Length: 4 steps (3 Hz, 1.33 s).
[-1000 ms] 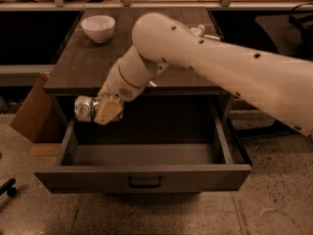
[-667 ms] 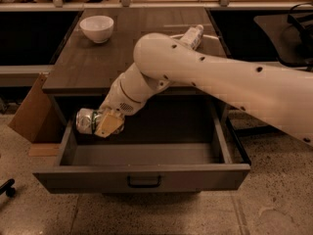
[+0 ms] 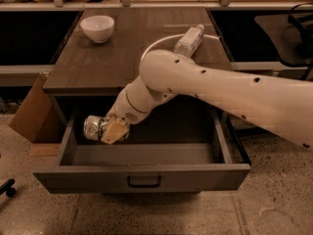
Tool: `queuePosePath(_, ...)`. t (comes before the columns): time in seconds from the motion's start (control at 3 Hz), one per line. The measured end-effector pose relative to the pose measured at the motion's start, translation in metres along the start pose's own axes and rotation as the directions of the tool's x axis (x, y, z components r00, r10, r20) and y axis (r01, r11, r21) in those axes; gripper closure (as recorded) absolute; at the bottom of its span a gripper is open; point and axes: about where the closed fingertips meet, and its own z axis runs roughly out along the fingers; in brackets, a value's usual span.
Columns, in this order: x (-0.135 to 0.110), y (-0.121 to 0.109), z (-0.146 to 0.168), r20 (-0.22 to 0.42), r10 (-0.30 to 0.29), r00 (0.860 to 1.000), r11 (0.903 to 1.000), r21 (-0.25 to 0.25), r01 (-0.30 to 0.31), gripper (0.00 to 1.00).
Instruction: Place 7up can into top drawer
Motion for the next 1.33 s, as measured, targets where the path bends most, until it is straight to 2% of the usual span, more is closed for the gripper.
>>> queuePosePath(0.67, 0.029, -0.012, 0.017, -0.020, 0.036, 0.999, 0.9988, 0.034, -0.035, 1.00)
queuePosePath(1.33, 0.056, -0.021, 0.046, -0.008, 0.080, 0.997, 0.9968, 0.008, -0.080, 1.00)
